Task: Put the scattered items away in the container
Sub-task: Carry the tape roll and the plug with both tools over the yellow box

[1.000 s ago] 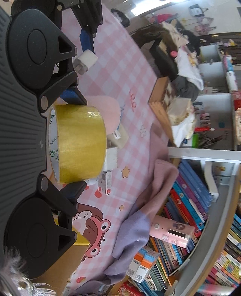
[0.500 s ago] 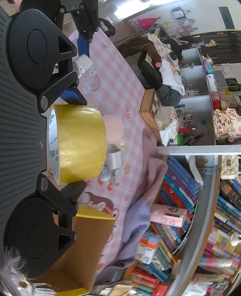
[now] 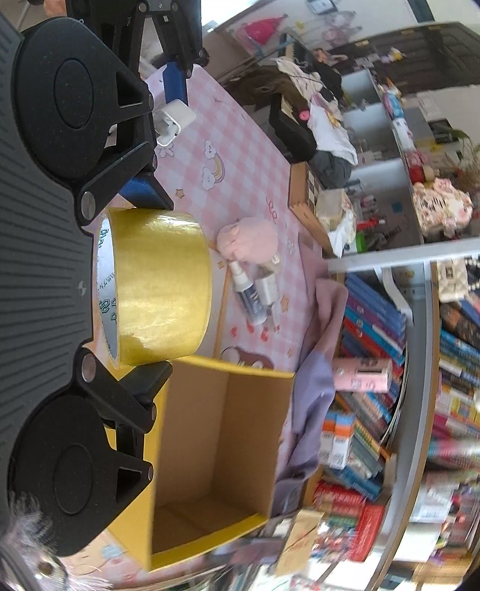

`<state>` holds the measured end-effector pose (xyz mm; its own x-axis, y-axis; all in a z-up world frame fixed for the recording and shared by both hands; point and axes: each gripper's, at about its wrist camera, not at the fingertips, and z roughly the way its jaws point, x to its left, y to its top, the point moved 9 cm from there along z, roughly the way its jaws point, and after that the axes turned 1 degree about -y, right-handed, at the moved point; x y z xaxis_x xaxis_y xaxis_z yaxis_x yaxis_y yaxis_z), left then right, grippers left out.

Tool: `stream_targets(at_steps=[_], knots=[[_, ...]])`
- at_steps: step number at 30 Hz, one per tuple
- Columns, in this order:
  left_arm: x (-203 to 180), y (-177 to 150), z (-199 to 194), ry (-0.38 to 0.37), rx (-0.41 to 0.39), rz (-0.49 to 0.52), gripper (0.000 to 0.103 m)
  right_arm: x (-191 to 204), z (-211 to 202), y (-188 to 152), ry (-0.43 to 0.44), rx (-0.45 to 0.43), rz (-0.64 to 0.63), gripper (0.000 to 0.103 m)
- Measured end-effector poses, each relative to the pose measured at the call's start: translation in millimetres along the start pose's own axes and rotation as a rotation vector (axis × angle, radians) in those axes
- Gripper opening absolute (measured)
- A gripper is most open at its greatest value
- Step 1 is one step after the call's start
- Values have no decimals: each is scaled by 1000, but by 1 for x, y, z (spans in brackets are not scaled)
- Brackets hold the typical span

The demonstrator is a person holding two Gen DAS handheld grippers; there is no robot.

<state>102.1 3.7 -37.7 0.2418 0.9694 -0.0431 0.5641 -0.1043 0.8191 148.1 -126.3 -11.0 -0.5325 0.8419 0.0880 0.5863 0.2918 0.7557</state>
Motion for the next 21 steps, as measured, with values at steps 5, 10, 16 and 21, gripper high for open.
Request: stream_targets(at_steps=[5, 10, 16, 21], knots=[[-22, -6, -6, -53, -3, 22, 41, -11, -20, -21, -36, 9, 29, 85], [-40, -7, -6, -86, 2, 54, 41, -25, -25, -41, -73, 45, 43, 85], [-57, -5, 2, -120, 22, 76, 41, -52, -36, -62, -149, 61, 122, 85], [-76, -4, 11, -149, 42, 85, 41, -78, -44, -84, -216, 119, 200, 85]])
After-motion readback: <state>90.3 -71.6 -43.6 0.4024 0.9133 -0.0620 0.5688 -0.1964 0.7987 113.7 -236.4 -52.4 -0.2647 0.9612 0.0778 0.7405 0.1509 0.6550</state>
